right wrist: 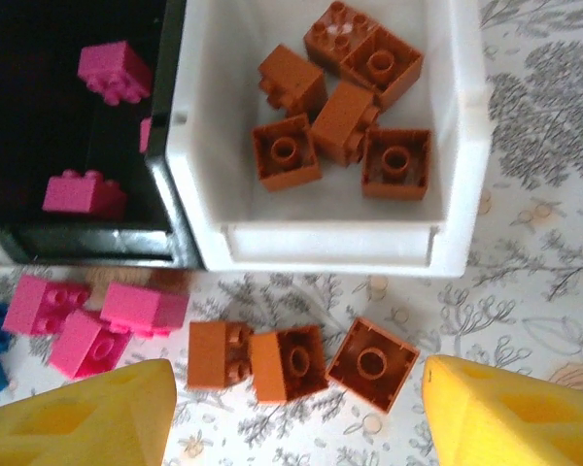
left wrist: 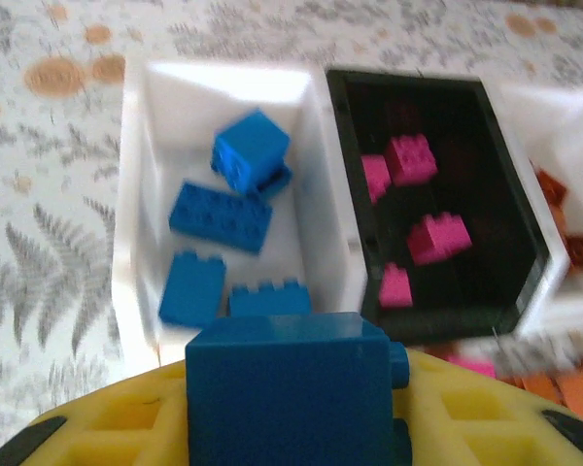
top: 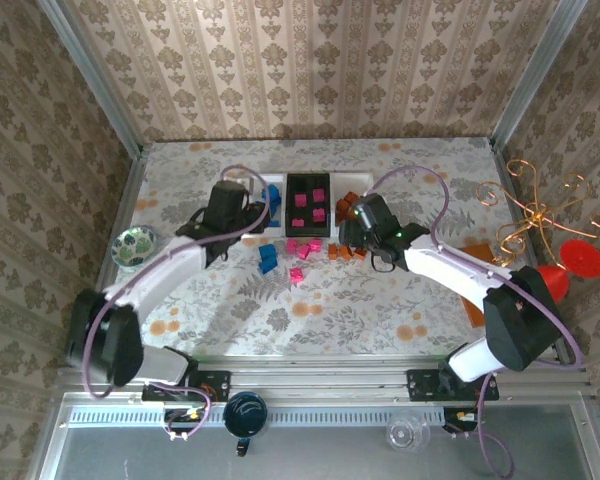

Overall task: Sort the legos into containers by color
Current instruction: Pick up the lego from the center of the table, then place the lego in the container.

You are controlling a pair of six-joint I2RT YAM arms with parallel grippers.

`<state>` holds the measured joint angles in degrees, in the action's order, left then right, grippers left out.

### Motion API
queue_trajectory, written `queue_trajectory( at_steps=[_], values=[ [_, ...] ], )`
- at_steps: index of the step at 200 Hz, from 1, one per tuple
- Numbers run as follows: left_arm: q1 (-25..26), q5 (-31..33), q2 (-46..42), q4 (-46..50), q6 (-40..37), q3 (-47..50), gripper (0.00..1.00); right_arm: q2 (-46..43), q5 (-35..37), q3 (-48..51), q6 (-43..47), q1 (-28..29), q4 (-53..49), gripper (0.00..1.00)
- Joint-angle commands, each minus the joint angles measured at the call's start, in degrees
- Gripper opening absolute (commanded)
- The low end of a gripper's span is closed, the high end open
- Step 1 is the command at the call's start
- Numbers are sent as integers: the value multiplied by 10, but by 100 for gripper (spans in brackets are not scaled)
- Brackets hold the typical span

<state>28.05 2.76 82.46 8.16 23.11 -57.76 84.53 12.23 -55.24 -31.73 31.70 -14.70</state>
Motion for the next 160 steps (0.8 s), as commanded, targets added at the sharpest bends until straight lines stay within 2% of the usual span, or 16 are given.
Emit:
queue_trajectory(
  at_steps=[1, 9, 35, 43, 65, 99, 127, 139, 149, 160],
  values=[
    [-15, -23, 81, -4, -18, -68, 25, -35, -23, 27, -11, 20, 13, 70],
    [-36, -21, 113, 1, -19, -93, 24, -44, -25, 38, -11, 31, 15, 69],
    [-50, -21, 186, 21, -23, -155, 24, -66, -49, 59, -8, 72, 30, 71],
    [-51, -22, 201, 30, -25, -171, 29, -66, -53, 62, -9, 87, 37, 72],
    [-50, -32, 201, 31, -20, -181, 51, -36, -59, 52, -8, 123, 50, 74],
    [-40, -60, 107, -5, 5, -133, 75, 49, -69, 3, -14, 154, 64, 75],
    [-22, -65, -3, -29, 20, -60, 86, 118, -62, -37, -19, 166, 66, 76],
    [5, -62, -56, -42, 29, -20, 90, 143, -58, -52, -19, 171, 63, 76],
    [19, -58, -99, -52, 35, 18, 99, 161, -57, -63, -19, 174, 61, 76],
    [38, -40, -145, -57, 38, 59, 100, 179, -54, -76, -19, 177, 58, 75]
  ],
)
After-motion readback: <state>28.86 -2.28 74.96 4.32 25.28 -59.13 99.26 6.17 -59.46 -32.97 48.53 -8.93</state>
